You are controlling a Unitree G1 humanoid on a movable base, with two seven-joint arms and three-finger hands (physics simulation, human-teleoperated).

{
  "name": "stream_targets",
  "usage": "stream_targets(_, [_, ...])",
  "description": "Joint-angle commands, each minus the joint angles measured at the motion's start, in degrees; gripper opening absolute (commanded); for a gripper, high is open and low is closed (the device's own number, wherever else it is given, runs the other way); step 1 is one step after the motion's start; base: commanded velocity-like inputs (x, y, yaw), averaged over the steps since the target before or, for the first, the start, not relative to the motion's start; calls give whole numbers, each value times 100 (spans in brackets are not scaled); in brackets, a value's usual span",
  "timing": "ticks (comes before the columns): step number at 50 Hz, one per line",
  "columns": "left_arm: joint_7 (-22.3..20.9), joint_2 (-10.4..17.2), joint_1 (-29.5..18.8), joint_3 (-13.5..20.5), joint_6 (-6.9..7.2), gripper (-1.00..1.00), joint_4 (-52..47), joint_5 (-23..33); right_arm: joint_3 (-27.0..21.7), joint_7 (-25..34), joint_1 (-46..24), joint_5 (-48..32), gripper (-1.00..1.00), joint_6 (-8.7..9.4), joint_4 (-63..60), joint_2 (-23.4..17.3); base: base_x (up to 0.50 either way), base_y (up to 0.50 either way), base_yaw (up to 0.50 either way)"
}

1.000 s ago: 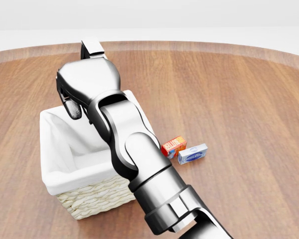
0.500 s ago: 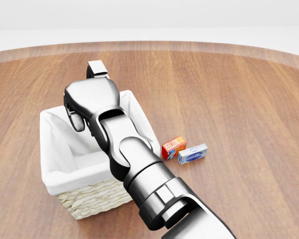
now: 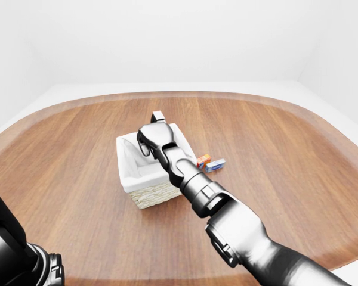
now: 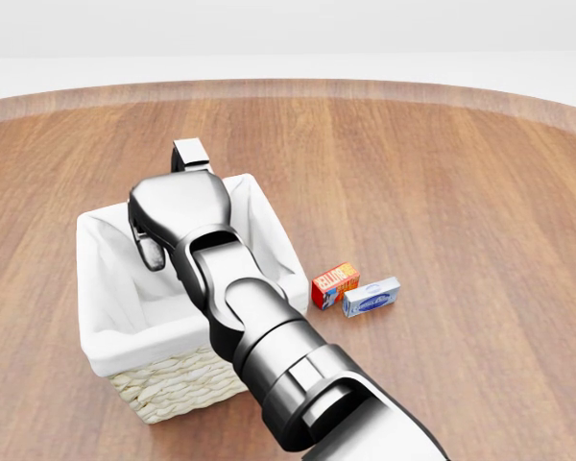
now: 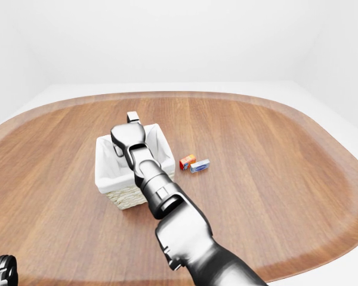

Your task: Pick up the alphabet soup and put it in the basket.

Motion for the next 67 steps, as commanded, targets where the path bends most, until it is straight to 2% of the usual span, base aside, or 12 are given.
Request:
stream_targets(1, [0,3,16,-34,0,100,0,30,57,-205,-27,-1,-94,0,85,54,0,0,0])
stream_targets(9, [0,120,-4,-87,0,100,0,-158,59,-337,82,-15,-94,0,192,51,0,0,0])
stream_targets(19, [0,68,-26,-50,0,100,0,-156,19,-473,171,39,-93,0,285,-36,0,0,0])
stream_targets(29, [0,102,-20,-155,0,100,0,-102,0,-518,61,89,-95,0,260,-28,0,0,0])
stream_targets(30, [0,61,16,-164,0,100,0,-25,18,-479,53,77,-17,0,233,-20,0,0,0])
stream_targets(31, [0,47,31,-175,0,100,0,32,14,-457,49,84,9,0,213,-19,0,0,0])
stream_targets(32, [0,31,29,-161,0,100,0,44,22,-458,39,76,65,0,213,-25,0,0,0])
stream_targets(33, [0,10,10,-125,0,100,0,15,43,-424,19,50,100,0,230,-39,0,0,0])
stream_targets(41, [0,10,-17,-97,0,100,0,-17,-93,-307,31,249,100,0,162,26,0,0,0])
stream_targets(55, [0,82,-38,-106,0,100,0,-106,53,-208,26,231,100,0,-137,75,0,0,0])
stream_targets(62, [0,112,9,-153,0,100,0,-66,85,197,-44,144,100,0,-801,73,0,0,0])
stream_targets(67, [0,117,-34,-165,0,100,0,-93,96,779,-53,-22,100,0,-1636,62,0,0,0])
